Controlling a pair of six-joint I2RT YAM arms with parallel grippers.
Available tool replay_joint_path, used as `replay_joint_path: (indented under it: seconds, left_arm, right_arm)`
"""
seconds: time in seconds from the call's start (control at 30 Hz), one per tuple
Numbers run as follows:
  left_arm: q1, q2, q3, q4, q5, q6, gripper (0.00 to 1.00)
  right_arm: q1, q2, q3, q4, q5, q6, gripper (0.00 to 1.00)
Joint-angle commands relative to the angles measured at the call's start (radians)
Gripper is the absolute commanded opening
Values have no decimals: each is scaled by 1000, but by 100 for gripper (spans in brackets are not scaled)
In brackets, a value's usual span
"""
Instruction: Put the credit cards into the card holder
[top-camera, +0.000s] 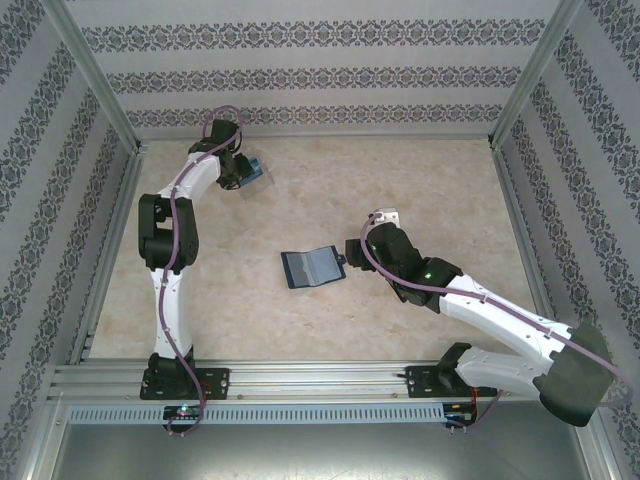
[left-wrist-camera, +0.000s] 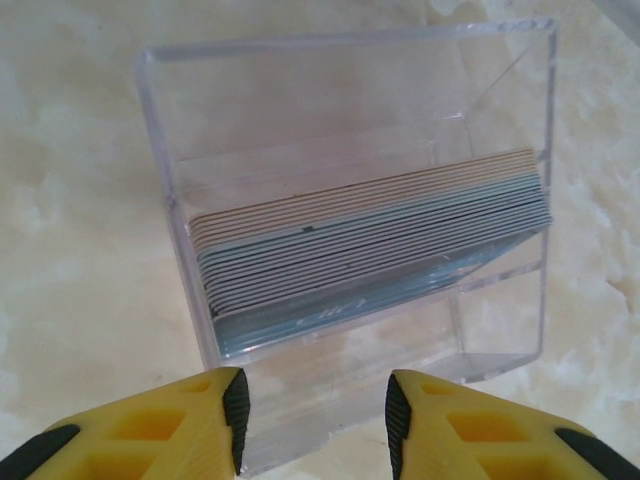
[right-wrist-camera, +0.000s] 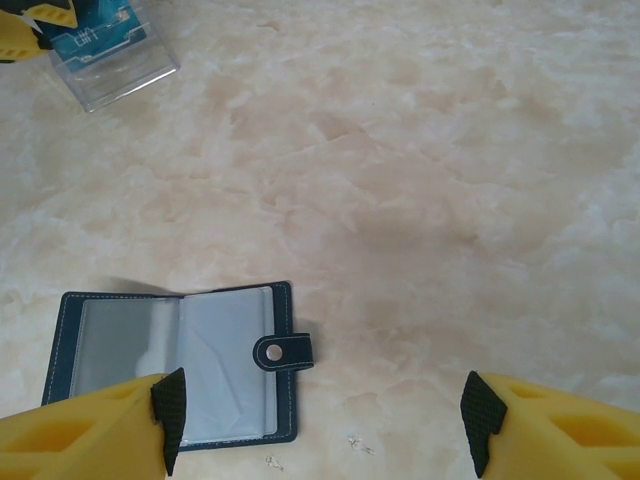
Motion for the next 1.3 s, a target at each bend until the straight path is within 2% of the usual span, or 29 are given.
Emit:
replay_joint_path:
  seconds: [0.0, 0.3, 0.7, 0.93, 1.13, 1.27]
  left_arm:
    - [11, 20, -1, -87, -19, -22, 45]
    - [10, -3, -7, -139, -81, -21, 46]
    - [9, -57, 17, -171, -57, -15, 57]
    - [9, -62, 36, -211, -81, -3, 56]
    - [9, -74, 6, -188, -41, -2, 56]
    - [9, -64, 8, -194, -69, 2, 53]
  right_arm:
    - [-10, -20, -7, -13, -6, 15, 75]
    - [-10, -15, -10, -11, -14, 20, 75]
    - [-13, -7, -11, -7, -22, 20, 75]
    - [-14, 5, -7, -6, -30, 20, 75]
    - [-13, 6, -12, -5, -34, 25, 75]
    - [-13, 7, -10, -5, -34, 26, 75]
